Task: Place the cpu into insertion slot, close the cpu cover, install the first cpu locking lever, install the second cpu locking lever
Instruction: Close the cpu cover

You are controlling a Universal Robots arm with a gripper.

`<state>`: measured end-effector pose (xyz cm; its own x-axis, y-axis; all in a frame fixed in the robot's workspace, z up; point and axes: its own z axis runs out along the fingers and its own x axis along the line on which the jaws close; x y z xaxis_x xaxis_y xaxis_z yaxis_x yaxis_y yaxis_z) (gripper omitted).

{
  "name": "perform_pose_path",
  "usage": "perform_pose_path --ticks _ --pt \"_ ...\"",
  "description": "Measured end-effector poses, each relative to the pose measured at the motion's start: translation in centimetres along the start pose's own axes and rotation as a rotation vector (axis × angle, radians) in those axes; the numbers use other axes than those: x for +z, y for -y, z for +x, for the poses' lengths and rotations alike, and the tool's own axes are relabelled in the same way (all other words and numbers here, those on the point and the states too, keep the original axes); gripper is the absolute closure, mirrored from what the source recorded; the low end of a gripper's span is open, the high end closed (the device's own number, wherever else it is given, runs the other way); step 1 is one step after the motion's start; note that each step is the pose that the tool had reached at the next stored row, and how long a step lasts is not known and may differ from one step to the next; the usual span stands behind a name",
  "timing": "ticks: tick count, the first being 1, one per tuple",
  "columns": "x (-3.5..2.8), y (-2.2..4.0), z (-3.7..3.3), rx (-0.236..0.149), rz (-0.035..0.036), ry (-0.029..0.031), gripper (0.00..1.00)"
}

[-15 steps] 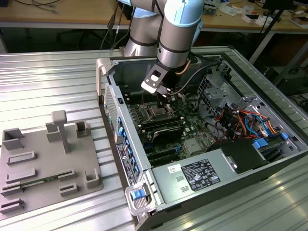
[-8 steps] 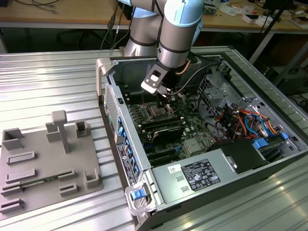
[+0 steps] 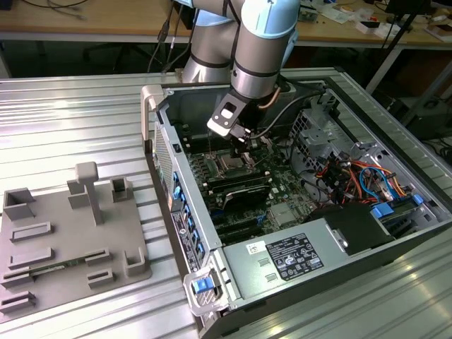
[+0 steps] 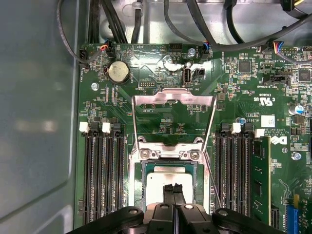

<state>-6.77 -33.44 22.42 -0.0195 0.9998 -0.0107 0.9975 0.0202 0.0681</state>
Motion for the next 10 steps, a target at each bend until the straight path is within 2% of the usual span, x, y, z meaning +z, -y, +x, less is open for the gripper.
perform_pose_path --ticks 5,10 --pt "-0.36 -0.03 0.0 0.0 0.0006 -0.0003 0.89" --pt "-0.46 -0.1 0.0 0.0 0.0021 -0.0004 0.89"
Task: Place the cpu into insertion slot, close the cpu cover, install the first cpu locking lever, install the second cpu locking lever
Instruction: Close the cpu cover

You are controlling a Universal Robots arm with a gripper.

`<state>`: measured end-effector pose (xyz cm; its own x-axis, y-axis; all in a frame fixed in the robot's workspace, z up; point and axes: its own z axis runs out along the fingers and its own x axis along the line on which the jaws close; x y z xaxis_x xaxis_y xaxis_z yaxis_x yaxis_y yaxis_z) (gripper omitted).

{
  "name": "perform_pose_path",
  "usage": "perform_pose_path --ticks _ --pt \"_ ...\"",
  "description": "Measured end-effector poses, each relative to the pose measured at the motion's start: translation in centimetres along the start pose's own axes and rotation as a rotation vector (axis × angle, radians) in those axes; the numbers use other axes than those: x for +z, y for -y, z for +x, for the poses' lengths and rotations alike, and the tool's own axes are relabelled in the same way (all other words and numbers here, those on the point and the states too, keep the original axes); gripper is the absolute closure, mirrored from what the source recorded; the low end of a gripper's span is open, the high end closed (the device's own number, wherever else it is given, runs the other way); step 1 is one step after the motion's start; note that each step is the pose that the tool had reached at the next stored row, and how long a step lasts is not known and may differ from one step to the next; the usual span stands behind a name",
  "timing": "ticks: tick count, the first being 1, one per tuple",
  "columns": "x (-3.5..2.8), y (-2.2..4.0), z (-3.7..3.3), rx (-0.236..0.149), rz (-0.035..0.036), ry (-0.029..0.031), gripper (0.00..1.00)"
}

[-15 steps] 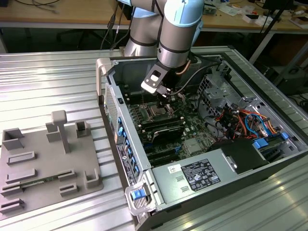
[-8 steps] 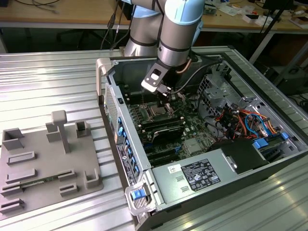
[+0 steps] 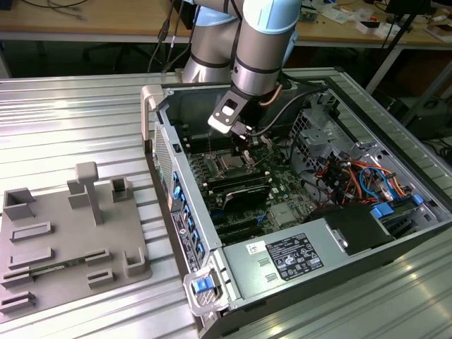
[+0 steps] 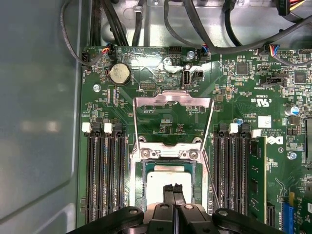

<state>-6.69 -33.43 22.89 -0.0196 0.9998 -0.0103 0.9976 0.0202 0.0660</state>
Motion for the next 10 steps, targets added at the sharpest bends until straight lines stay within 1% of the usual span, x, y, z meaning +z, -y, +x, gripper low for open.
perform_pose_path --ticks 6,10 --pt "-0.03 -0.01 0.0 0.0 0.0003 0.0002 0.89" --pt "-0.25 -0.03 0.0 0.0 0.0003 0.0001 0.89"
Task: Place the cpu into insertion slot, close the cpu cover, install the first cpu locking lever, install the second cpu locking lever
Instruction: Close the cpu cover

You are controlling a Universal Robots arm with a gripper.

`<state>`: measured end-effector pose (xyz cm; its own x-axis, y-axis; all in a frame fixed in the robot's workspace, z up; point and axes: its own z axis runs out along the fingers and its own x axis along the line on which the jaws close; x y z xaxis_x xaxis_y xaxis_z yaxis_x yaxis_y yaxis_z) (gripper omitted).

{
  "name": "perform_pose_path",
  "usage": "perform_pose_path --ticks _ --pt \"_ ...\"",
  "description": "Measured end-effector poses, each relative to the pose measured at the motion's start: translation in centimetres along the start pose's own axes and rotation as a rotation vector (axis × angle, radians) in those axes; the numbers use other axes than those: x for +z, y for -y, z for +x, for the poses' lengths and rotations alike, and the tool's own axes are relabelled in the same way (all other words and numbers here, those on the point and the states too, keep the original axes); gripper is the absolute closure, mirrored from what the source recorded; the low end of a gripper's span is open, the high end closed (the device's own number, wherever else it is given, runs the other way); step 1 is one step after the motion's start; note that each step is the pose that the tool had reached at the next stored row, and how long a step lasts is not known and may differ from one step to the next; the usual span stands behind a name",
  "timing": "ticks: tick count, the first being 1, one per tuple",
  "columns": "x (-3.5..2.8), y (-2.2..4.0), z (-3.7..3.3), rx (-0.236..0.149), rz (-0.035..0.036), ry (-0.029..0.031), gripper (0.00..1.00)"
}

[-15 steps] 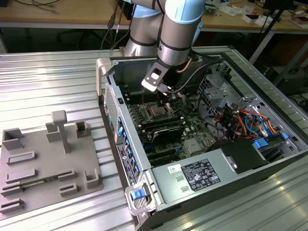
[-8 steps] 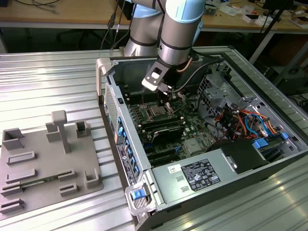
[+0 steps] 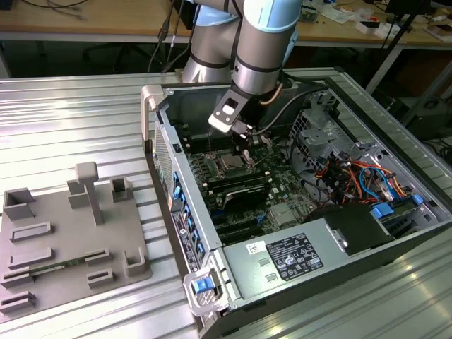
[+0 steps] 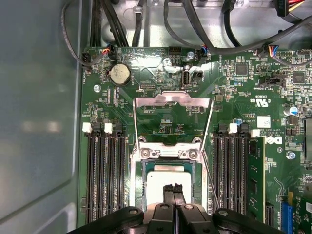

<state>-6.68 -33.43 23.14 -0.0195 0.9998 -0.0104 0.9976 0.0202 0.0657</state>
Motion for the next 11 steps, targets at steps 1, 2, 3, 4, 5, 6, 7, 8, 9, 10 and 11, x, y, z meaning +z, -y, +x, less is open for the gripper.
perform_pose_path --ticks 1,2,3,4,5,6,7,8,9,10,11 --pt "0.0 0.0 0.0 0.0 -0.0001 -0.0002 0.89" --pt "0.0 0.0 0.0 0.0 -0.0002 -0.0002 0.89" --pt "0.0 0.0 0.0 0.0 -0.0001 -0.0002 0.89" --pt "-0.02 0.0 0.0 0.0 0.0 0.0 0.89" --pt "-0.02 0.0 0.0 0.0 -0.0001 -0.0001 0.89" --pt "-0.02 -0.03 0.0 0.0 0.0 0.0 0.89" --pt "0.01 -0.16 -0.01 0.0 0.0002 0.0 0.89" --pt "0.04 -0.47 -0.01 0.0 0.0002 0.0 0.89" --pt "0.12 -1.13 -0.02 0.0 0.0004 0.0 0.89" --pt "0.16 -1.49 -0.03 0.0 0.0005 0.0 0.89" --pt "0.23 -1.86 -0.04 0.0 0.0005 -0.0002 0.89"
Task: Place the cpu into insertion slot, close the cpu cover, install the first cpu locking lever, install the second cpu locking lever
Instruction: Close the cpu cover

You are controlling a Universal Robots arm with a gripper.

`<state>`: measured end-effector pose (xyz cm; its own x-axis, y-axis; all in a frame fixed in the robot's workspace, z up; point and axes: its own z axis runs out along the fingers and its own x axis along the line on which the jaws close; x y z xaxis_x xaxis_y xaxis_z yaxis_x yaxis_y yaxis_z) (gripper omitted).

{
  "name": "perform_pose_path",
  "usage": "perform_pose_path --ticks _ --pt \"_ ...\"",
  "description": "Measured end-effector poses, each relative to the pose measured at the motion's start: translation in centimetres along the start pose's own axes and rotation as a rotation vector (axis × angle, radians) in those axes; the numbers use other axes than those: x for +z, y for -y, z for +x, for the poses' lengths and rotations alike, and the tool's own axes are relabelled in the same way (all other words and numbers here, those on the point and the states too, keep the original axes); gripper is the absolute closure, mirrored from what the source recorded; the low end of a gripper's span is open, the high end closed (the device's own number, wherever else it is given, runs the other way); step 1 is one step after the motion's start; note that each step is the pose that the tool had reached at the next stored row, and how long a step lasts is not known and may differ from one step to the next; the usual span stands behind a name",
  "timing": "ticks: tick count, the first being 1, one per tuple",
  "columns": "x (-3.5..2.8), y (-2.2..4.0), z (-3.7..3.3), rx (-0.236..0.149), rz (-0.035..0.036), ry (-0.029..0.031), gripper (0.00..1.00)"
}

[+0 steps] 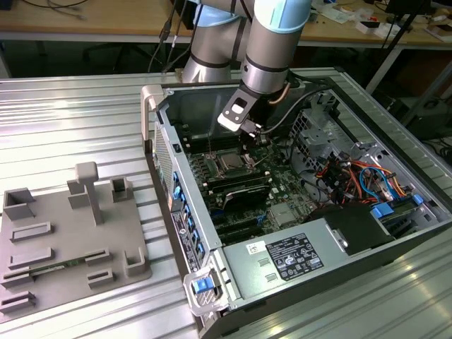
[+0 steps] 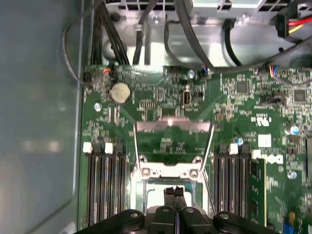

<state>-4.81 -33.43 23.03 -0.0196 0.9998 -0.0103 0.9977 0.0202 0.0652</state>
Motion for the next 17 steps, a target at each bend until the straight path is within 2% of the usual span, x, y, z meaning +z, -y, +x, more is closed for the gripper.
perform_pose_path --ticks 6,17 --pt "0.03 -0.24 0.0 0.0 0.0001 0.0002 0.89" --pt "0.03 -0.27 0.0 0.0 0.0001 0.0002 0.89"
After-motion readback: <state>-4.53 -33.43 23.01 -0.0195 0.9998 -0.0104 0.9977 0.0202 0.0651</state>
